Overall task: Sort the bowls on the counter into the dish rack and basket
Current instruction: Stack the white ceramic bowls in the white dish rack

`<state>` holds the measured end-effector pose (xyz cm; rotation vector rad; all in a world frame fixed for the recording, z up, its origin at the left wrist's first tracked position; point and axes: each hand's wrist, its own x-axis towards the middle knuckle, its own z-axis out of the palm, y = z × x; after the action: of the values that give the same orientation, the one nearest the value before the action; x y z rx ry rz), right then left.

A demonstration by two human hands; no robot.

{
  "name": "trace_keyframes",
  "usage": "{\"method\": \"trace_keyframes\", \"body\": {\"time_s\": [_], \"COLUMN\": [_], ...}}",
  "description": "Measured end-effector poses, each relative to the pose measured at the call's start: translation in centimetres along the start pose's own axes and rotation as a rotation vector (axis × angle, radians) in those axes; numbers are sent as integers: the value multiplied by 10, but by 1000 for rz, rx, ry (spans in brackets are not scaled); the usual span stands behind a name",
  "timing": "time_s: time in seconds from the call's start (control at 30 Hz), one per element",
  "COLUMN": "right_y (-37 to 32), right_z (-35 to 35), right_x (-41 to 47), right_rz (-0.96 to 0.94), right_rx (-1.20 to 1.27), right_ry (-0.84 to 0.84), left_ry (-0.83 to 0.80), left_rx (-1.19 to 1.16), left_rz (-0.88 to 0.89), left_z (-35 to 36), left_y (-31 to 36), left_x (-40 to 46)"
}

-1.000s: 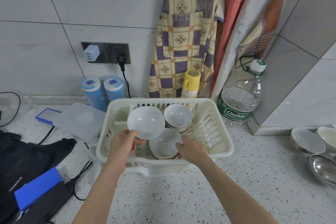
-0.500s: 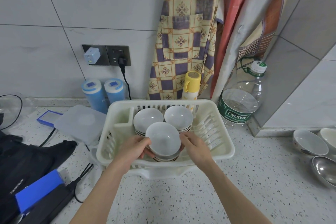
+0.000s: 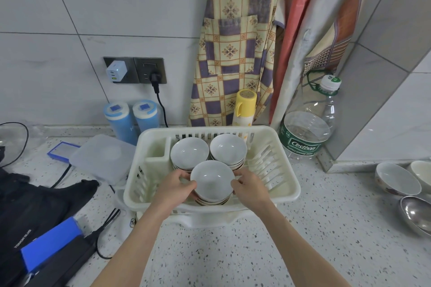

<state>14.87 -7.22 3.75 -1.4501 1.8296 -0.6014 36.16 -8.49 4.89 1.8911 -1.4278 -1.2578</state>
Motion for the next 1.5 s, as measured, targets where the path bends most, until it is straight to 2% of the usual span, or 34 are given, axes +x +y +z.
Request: {"method": "trace_keyframes", "body": {"time_s": [0.4, 0.8, 0.9, 1.03, 1.1, 1.2, 1.33, 1.5], "right_y": [-2, 6, 7, 8, 5, 1, -5, -8], "right_z": [3, 2, 2, -2, -1, 5, -1, -4], "right_x": [3, 6, 8, 18, 22, 27, 27, 24], "right_rz": [39, -2, 14, 151, 250, 322, 390, 394], "right_rx": [-136, -120, -80, 89, 58, 99, 122, 139], "right_ry": [-26, -45, -58, 45, -65, -242, -312, -320], "left_ry": [73, 123, 112, 120, 106, 24, -102, -77], "left_rx": [206, 244, 230, 149, 111, 204, 236, 178], "left_rz": [5, 48, 44, 3, -21, -64, -156, -193], "left_z": [7, 8, 8, 5, 5, 6, 9, 11], "left_y": [2, 1, -3, -6, -6, -3, 4, -1], "left_x": [2, 6, 9, 14, 15, 15, 21, 26]}}
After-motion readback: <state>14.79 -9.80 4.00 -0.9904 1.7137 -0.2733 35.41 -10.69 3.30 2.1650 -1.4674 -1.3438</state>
